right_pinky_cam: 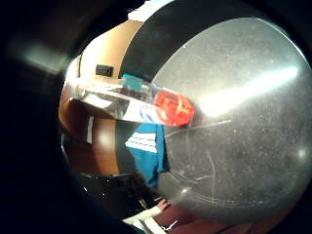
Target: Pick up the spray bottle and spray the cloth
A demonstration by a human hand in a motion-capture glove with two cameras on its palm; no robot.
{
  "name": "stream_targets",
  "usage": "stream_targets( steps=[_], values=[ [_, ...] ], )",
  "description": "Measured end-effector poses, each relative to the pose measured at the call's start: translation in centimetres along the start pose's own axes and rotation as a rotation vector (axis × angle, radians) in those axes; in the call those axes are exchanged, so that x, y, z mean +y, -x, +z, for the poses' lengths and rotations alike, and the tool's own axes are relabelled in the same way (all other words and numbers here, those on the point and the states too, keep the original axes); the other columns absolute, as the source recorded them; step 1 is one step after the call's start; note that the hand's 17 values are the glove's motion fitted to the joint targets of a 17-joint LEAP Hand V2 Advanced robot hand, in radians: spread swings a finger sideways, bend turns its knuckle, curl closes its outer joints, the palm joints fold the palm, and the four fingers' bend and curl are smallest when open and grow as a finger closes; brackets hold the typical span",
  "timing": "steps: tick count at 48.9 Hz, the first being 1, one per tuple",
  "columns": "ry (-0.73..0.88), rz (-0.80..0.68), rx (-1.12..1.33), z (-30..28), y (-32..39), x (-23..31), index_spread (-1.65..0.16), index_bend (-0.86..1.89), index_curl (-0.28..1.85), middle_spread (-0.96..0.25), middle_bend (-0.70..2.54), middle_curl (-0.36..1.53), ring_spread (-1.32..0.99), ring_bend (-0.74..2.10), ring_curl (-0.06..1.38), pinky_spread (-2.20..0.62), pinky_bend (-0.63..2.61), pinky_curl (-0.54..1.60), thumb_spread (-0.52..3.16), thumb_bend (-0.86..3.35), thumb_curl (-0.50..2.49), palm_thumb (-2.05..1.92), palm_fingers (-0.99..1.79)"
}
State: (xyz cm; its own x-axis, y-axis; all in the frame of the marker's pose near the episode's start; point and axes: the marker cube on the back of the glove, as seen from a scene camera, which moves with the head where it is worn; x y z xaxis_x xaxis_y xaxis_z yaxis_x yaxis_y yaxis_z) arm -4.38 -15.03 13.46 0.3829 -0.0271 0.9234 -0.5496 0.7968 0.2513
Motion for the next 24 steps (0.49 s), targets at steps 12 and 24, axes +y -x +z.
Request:
stream_targets(
  steps=[12,24],
  values=[
    [-0.087,0.073,-0.025,2.3,-0.8,-0.9,-0.28,0.12,0.17,0.03,0.22,0.33,0.03,0.41,0.29,0.18,0.51,0.36,0.93,-0.03,0.35,0.62,-0.01],
    [-0.083,0.121,-0.043,4.6,-1.0,-1.4,-0.29,0.1,0.17,0.01,0.25,0.34,0.03,0.41,0.29,0.17,0.51,0.36,0.89,-0.03,0.34,0.62,-0.01]
  ],
)
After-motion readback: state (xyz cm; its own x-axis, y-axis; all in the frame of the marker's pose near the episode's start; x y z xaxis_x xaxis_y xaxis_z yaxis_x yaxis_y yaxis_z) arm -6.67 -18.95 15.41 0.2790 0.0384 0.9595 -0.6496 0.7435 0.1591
